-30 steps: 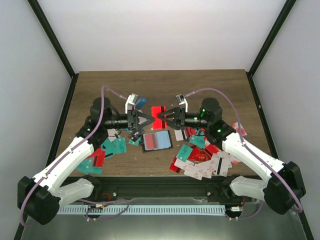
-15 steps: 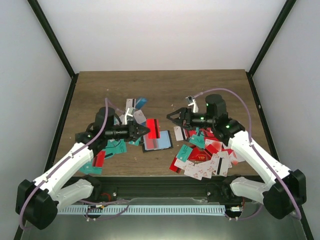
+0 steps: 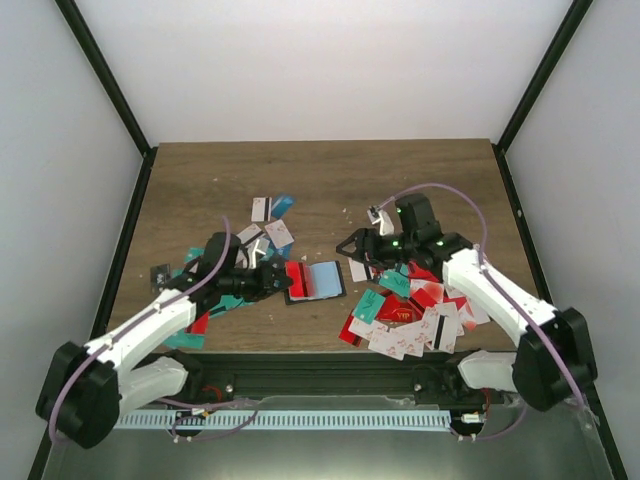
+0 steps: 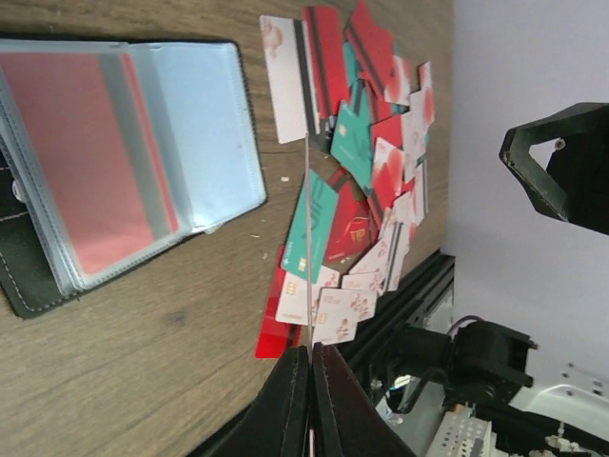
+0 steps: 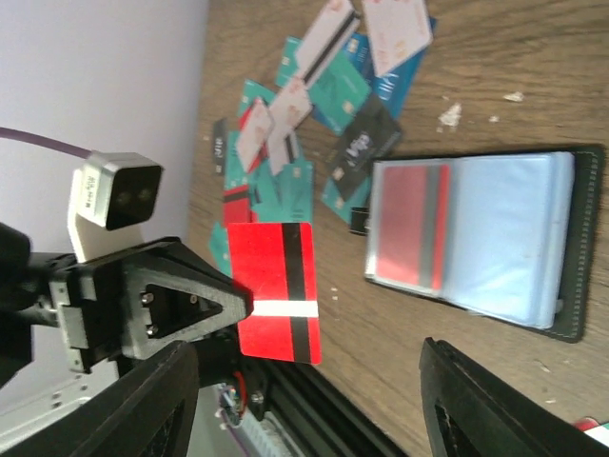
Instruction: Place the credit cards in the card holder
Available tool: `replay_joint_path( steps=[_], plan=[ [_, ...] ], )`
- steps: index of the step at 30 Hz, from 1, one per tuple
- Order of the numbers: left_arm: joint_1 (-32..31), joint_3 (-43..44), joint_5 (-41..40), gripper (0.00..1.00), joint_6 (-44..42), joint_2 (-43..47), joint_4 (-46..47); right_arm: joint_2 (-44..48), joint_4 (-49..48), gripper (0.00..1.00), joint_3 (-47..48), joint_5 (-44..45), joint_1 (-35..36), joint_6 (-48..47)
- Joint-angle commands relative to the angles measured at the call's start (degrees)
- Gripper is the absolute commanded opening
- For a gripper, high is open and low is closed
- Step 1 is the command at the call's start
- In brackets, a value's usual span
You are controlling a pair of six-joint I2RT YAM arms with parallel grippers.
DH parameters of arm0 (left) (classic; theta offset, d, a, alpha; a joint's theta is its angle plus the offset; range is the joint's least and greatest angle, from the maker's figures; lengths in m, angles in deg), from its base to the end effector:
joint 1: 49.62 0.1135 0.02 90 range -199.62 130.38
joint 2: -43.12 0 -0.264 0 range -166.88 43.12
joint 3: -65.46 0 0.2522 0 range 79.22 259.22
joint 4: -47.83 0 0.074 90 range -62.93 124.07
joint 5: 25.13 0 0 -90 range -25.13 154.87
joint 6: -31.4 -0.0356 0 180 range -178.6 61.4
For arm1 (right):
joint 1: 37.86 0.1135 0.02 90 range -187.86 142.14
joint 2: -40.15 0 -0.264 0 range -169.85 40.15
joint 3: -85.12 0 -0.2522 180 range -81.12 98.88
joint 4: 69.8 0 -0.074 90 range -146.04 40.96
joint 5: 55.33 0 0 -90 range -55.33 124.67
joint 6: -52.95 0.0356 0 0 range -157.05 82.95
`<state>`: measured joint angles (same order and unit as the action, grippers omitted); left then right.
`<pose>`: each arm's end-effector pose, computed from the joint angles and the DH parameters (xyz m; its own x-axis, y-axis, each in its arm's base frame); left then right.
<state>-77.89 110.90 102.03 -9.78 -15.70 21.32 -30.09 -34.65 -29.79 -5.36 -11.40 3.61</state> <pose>0.1723 -0.1171 0.2154 -0.9632 -0.1631 -0.2136 0.0922 0.5462 -0.8325 0.2218 0.1360 0.2738 -0.9477 0.0856 -0.3075 -0.2147 0.5420 0.8125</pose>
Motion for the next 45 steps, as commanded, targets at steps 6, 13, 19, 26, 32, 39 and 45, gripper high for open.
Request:
replay_joint_path(
  steps=[6,13,19,26,32,39,45],
  plan=[
    [0.1,-0.4,3.9,0.04,-6.4,-13.6,9.0,-9.2,1.3,0.59,1.5,3.6,-0.2,-6.5],
    [0.1,2.9,4.0,0.04,-11.5,-24.0,10.0,-14.3,-0.2,0.50,1.3,3.4,-0.2,-8.4],
    [0.1,5.3,4.7,0.04,-12.3,-28.5,10.3,-17.2,-1.2,0.44,0.6,3.8,-0.2,-9.1],
    [0.1,8.4,4.8,0.04,-13.8,-32.3,8.0,-21.5,-1.3,0.38,0.8,4.0,-0.3,-11.0],
    [0.1,8.3,3.9,0.04,-13.4,-29.4,5.5,-24.1,-0.9,0.37,1.1,3.6,-0.3,-11.6],
    [0.3,7.2,1.1,0.04,-13.7,-24.6,1.2,-26.9,-1.0,0.34,1.4,2.8,-0.3,-12.6],
    [0.4,7.7,1.4,0.04,-14.4,-26.9,0.4,-29.2,-1.1,0.33,2.0,2.4,-0.2,-12.9]
  ],
)
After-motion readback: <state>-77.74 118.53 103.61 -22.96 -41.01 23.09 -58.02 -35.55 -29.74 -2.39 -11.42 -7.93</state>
